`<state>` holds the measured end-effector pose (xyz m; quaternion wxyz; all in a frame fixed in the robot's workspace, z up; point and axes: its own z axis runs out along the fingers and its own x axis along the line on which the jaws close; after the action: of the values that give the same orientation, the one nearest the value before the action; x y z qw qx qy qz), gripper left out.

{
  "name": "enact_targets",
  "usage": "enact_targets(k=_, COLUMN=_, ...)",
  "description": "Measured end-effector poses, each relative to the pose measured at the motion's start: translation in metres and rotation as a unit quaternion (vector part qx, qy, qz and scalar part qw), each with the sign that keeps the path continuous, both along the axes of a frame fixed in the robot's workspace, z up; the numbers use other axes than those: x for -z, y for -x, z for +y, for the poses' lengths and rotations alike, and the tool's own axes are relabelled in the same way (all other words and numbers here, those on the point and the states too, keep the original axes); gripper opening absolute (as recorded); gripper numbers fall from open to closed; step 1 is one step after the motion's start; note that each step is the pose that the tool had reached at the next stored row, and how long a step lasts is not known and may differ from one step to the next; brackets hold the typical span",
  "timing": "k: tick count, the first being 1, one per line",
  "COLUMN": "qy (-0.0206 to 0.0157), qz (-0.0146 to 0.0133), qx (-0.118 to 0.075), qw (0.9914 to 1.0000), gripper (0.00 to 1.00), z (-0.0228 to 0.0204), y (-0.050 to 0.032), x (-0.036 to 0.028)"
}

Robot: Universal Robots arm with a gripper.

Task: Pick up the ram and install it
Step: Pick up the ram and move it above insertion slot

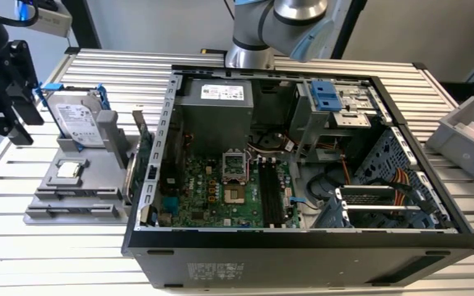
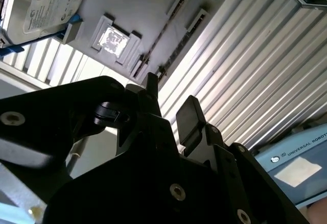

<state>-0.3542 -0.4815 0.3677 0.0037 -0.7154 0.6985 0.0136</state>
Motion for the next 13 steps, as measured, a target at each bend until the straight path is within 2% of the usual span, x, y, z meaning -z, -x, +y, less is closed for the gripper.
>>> enact_targets(k=13, qy=0.0, qz=-0.0019, qx=0.001, qw=1.0, gripper=1.0, z=0.0001, y=0.0001, x=0.0107)
